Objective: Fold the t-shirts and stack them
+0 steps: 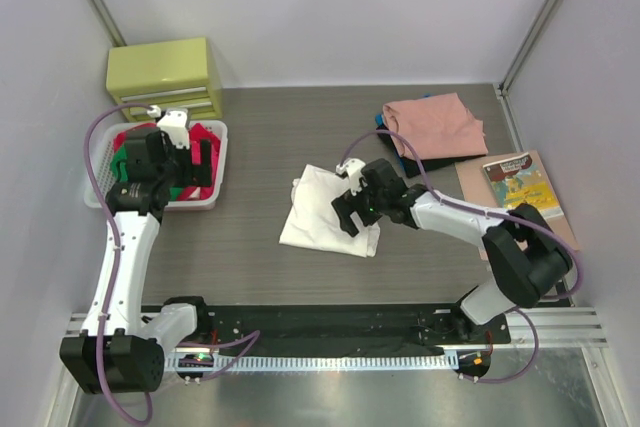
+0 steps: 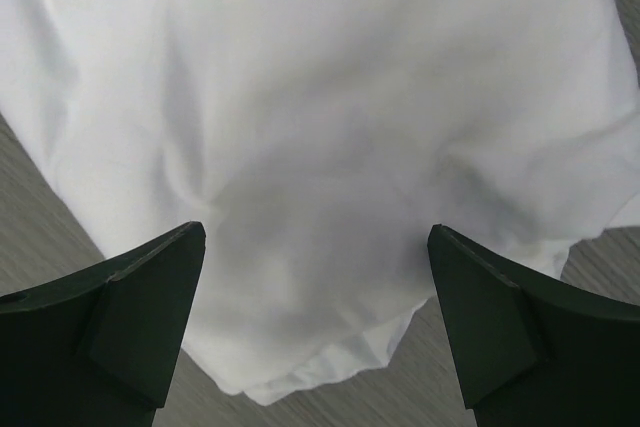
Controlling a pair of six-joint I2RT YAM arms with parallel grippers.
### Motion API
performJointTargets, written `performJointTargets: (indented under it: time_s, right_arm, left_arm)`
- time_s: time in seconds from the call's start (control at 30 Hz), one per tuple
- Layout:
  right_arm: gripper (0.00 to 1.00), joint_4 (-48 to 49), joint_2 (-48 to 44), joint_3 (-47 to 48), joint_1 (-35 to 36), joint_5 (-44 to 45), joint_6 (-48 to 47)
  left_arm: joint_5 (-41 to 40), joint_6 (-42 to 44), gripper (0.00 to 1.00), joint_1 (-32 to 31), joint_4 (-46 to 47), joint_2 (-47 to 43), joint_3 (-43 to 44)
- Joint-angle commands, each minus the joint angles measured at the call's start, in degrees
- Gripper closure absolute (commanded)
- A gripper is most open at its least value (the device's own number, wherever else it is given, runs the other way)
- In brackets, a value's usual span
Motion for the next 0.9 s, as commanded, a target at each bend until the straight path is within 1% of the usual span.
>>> performJointTargets:
  time_s: [0.0, 0.17, 0.27, 0.3, 0.4, 0.43, 0.5, 0.53, 0.57, 0.6, 0.63, 0.67, 0.73, 0.87]
  right_arm:
    - [0.0, -3.4, -6.6, -3.5, -0.8, -0.2, 0.3]
    - [0.0, -3.6, -10.5, -5.2, -1.8, -0.3, -1.9]
    - [0.0, -2.0, -14.7, -5.0, -1.8, 1.0, -3.1]
    - [0.0, -2.0, -16.8, -4.4, -1.8, 1.7, -3.9]
    - [0.0, -3.5, -21.2, -2.6, -1.8, 5.7, -7.3]
    - [0.0, -3.9, -24.8, -2.2, -1.8, 8.2, -8.2]
    - [0.0, -6.3, -28.4, -0.2, -2.7, 11.7, -10.5]
    - [0.0, -7.3, -32.1, 0.5, -4.1, 12.5, -10.6]
    - [0.0, -7.8, -33.6, 1.9, -5.7, 11.3, -10.6]
    - [0.0, -9.6, -34.8, 2.7, -8.8, 11.6, -10.9]
    - [0.0, -10.6, -36.1, 3.4, -9.7, 12.4, -11.3]
    - [0.0, -11.0, -36.8, 4.0, -10.6, 13.1, -11.7]
    - [0.0, -12.0, -37.2, 3.8, -12.2, 12.9, -11.8]
    - [0.0, -15.4, -32.5, 4.4, -16.6, 4.8, -7.0]
  left_arm:
    - [2.5, -0.5, 0.0, 0.4, 1.8, -1.5, -0.5]
    - [3.2, -0.4, 0.0, 0.3, 1.8, -2.0, -0.6]
    - [6.9, -0.4, 0.0, 0.4, 1.8, -2.9, -1.8]
    - [9.9, -0.6, 0.0, 0.3, 1.8, -3.8, -2.3]
    - [16.0, -0.8, 0.0, -0.2, 1.1, -4.5, -2.8]
    - [17.2, 0.0, 0.0, -0.6, 0.2, -4.4, -1.9]
    - [18.9, 0.6, 0.0, -2.4, -1.8, -3.7, -0.9]
    - [19.4, 1.5, 0.0, -4.5, -2.5, -2.9, -0.2]
    - [19.1, 2.1, 0.0, -7.5, -3.2, -2.1, 1.2]
    - [18.8, 2.9, 0.0, -9.1, -5.3, 0.4, 1.9]
    - [16.3, 3.5, 0.0, -10.8, -6.1, 1.7, 2.6]
    - [15.3, 4.3, 0.0, -13.6, -6.9, 3.0, 3.7]
    - [16.0, 4.3, 0.0, -15.5, -8.3, 7.9, 5.3]
    - [28.2, 1.9, 0.0, -16.0, -11.2, 18.3, 9.7]
